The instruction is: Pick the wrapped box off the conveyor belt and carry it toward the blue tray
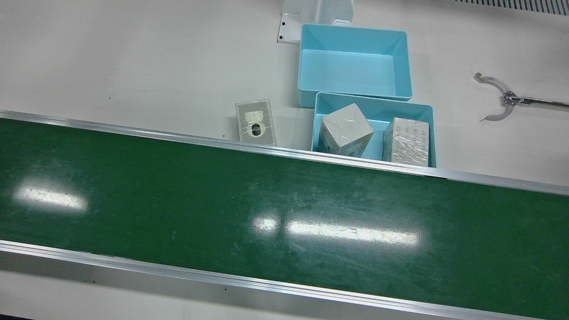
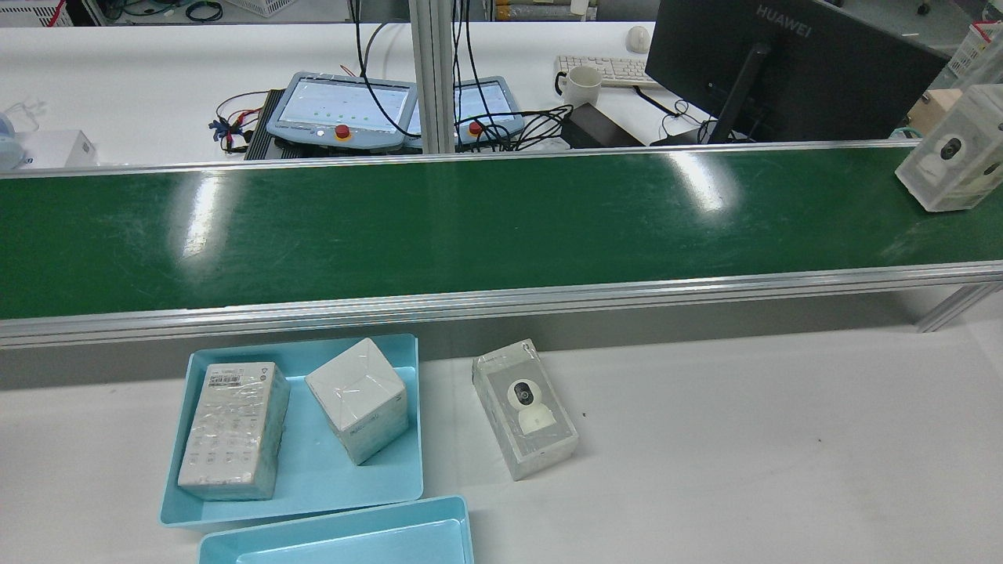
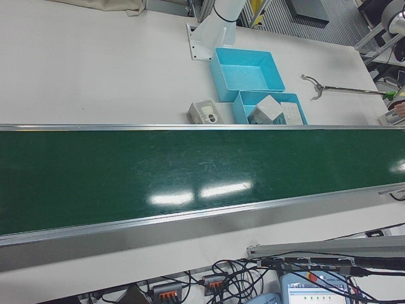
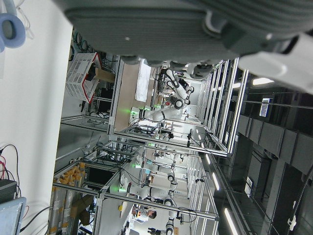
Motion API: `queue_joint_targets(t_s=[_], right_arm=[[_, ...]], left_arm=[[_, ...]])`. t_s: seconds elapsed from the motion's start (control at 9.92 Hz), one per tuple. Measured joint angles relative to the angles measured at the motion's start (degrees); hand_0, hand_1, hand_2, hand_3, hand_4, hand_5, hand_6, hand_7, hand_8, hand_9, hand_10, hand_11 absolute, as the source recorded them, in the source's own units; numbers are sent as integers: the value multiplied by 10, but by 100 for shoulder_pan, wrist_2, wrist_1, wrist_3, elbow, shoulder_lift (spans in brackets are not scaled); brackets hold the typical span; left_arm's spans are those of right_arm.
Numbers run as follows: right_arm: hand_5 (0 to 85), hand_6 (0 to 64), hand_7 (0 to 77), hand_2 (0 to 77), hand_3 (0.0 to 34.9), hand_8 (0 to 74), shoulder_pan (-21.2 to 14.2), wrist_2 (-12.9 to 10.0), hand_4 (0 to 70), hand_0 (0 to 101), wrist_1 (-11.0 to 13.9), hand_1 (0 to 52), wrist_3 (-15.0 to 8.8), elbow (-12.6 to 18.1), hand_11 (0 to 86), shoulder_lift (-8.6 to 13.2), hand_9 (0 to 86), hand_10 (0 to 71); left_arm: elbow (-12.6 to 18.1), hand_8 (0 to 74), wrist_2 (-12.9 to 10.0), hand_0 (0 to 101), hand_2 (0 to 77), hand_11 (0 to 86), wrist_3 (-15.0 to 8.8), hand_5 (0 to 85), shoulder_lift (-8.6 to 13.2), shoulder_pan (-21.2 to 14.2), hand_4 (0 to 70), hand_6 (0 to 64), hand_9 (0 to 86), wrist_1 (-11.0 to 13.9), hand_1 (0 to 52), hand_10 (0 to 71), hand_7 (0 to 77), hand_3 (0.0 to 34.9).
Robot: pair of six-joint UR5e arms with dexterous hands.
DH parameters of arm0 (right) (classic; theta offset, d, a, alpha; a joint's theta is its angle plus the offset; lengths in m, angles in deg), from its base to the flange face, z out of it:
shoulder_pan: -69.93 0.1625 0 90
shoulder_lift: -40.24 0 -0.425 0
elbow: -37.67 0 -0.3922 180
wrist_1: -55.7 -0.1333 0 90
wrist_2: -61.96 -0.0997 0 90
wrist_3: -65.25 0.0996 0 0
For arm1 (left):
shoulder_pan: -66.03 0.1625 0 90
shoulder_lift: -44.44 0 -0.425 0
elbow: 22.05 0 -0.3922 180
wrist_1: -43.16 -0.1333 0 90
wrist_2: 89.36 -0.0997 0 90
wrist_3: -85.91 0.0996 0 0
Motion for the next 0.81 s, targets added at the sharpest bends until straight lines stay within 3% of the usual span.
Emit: queue_joint_targets(t_s=[0.1, 0.2, 0.3, 0.4, 0.5, 0.61, 0.71, 0.81], right_arm=[[27, 185, 114, 382, 232, 245, 220, 266, 224, 459, -238, 289, 296, 92, 16, -48, 22, 251], [120, 256, 202, 475, 207, 333, 360, 403, 305, 507, -402, 322, 500, 153, 16, -93, 120, 344], [213, 327, 273, 567, 182, 409, 573, 494, 382, 557, -531, 295, 633, 206, 16, -127, 207, 425], [382, 464, 431, 605, 122, 562, 783, 547, 529, 675, -712, 355, 706, 314, 185, -225, 365, 578], [382, 464, 431, 605, 122, 562, 933, 575, 529, 675, -973, 355, 744, 465, 185, -401, 365, 578], [469, 540, 415, 605, 83, 611, 1022, 590, 605, 635, -1195, 355, 807, 563, 289, -535, 475, 535], [420, 496, 333, 578, 0, 540, 1038, 598, 633, 502, -1340, 136, 973, 620, 229, -596, 453, 327], [327, 344, 136, 453, 0, 453, 1003, 599, 567, 452, -1410, 109, 1192, 641, 125, -617, 365, 218]], left_arm=[[0, 5, 0, 0, 11, 0, 0, 5, 0, 0, 5, 0, 0, 0, 0, 5, 5, 0], [0, 5, 0, 0, 11, 0, 0, 5, 0, 0, 5, 0, 0, 0, 0, 5, 5, 0], [0, 5, 0, 0, 5, 0, 0, 11, 0, 0, 5, 5, 5, 0, 0, 5, 5, 0], [0, 5, 0, 0, 5, 0, 0, 11, 0, 0, 5, 5, 5, 0, 0, 5, 5, 0], [0, 5, 0, 0, 11, 0, 0, 5, 0, 0, 5, 0, 0, 0, 0, 5, 5, 0], [0, 5, 0, 0, 11, 0, 0, 5, 0, 0, 5, 5, 0, 0, 0, 5, 5, 0], [0, 5, 0, 0, 11, 0, 0, 5, 0, 0, 5, 5, 0, 0, 0, 5, 5, 0], [0, 5, 0, 0, 11, 0, 0, 5, 0, 0, 5, 5, 0, 0, 0, 5, 5, 0]])
